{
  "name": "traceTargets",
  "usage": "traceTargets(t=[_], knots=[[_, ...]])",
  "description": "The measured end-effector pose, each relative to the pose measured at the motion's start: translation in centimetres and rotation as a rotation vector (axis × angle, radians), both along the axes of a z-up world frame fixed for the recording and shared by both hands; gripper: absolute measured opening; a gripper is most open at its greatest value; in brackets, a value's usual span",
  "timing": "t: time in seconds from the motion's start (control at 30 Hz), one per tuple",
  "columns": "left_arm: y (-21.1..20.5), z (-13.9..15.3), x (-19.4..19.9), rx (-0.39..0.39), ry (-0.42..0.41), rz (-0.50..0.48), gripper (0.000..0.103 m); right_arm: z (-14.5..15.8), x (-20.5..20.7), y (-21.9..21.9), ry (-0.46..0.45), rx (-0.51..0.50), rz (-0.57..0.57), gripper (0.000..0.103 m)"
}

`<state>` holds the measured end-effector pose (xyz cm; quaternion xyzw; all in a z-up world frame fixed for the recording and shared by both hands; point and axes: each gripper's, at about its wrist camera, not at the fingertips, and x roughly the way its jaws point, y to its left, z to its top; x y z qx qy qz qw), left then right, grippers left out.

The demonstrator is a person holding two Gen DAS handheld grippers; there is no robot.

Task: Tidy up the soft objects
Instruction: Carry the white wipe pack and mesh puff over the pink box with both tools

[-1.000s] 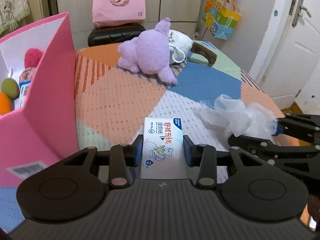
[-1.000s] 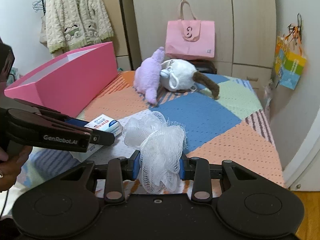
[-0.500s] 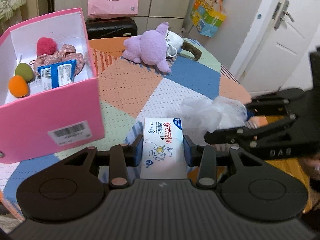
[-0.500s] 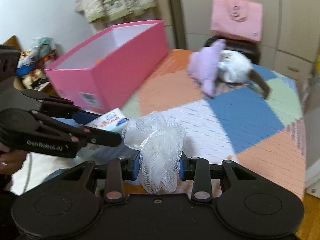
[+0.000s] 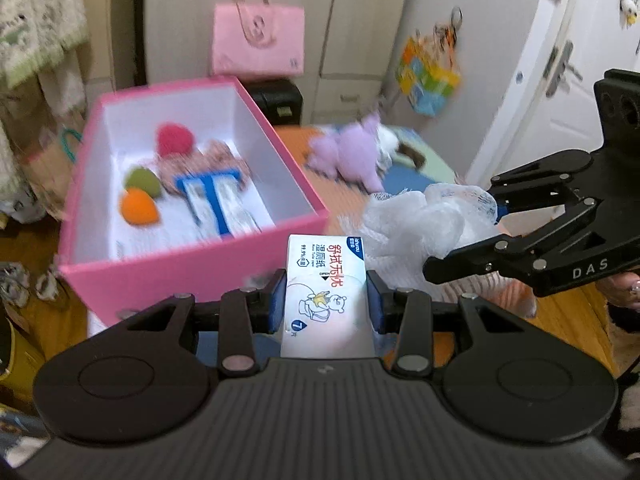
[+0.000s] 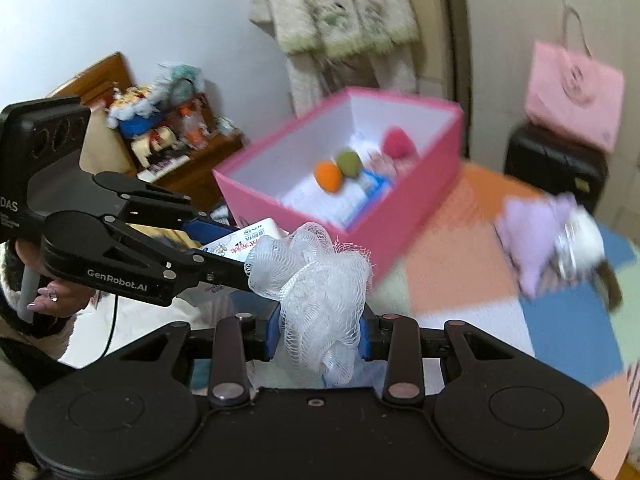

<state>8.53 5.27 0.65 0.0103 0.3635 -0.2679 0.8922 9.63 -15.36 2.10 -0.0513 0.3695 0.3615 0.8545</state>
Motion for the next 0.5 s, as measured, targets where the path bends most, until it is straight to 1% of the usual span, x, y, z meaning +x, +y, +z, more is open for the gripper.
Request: traceTargets(t=[0.13,0.27,0.37,0.5], knots=[[1.9,1.6,0.8,-0.005,-0.066,0.048,0.039,1.7,1.8,1.6,-0.045,0.035,0.022,0.042],[3.9,2.8,2.2,-0.022,-0.098,0.097,0.039,2.8,3.6,3.6,-0.076,0.036,0.052,0.042],[4.8,3.1,3.9,-0.023,-0.097,0.132,0.039,3.3,5.3,5.0,-0.093,0.026,0.058,0.042],[5.4,2.2,6.7,-0.014,-0.082,0.171,0.039,2.9,7.9,6.8,-0.104,0.009,0.049,0.042]])
